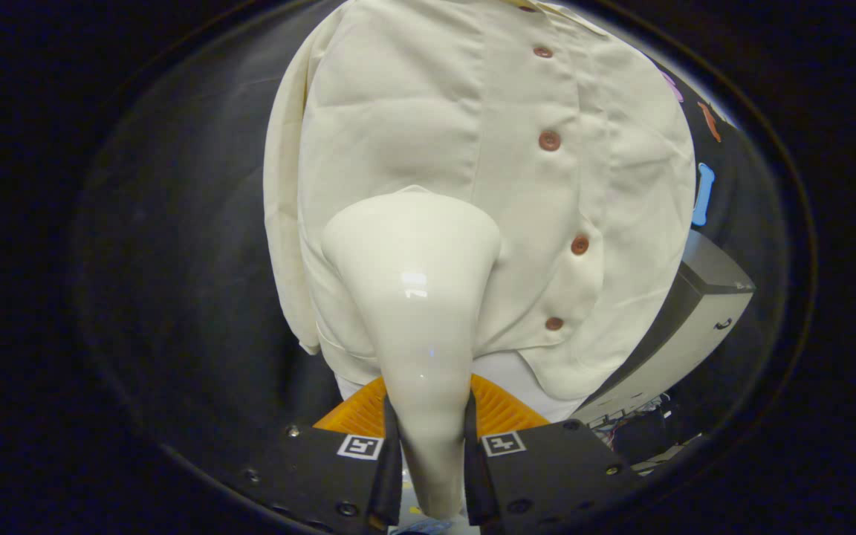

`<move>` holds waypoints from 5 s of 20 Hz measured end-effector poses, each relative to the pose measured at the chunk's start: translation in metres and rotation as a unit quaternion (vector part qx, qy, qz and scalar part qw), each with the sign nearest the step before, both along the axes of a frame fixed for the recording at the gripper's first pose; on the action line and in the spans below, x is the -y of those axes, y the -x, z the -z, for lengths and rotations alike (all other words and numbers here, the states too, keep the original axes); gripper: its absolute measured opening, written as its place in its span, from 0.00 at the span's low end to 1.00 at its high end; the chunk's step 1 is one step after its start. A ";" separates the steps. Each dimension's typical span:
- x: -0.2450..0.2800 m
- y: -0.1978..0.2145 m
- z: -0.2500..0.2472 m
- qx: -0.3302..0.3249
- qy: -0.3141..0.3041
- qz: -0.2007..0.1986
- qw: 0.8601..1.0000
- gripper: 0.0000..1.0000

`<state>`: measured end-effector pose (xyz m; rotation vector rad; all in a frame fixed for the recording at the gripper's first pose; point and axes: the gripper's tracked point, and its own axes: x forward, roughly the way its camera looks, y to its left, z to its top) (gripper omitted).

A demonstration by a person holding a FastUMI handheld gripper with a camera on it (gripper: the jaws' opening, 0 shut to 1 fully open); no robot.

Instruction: Iron the clothes twice with a garment steamer, once on the left side and once on the right side.

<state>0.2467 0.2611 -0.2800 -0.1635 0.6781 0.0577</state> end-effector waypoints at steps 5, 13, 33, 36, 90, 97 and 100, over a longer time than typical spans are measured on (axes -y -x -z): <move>0.006 0.012 0.032 -0.029 -0.002 0.007 1.000 0.34; 0.018 0.037 0.076 -0.081 0.004 0.003 0.997 0.34; 0.091 0.158 -0.103 0.061 -0.022 0.016 0.998 0.34; 0.102 0.156 -0.139 0.094 -0.037 0.020 0.995 0.34; 0.193 -0.070 -0.136 0.082 -0.011 0.075 0.994 0.34; 0.193 -0.049 -0.064 0.036 -0.010 0.081 0.996 0.35; 0.200 -0.041 -0.035 0.015 -0.006 0.090 0.996 0.35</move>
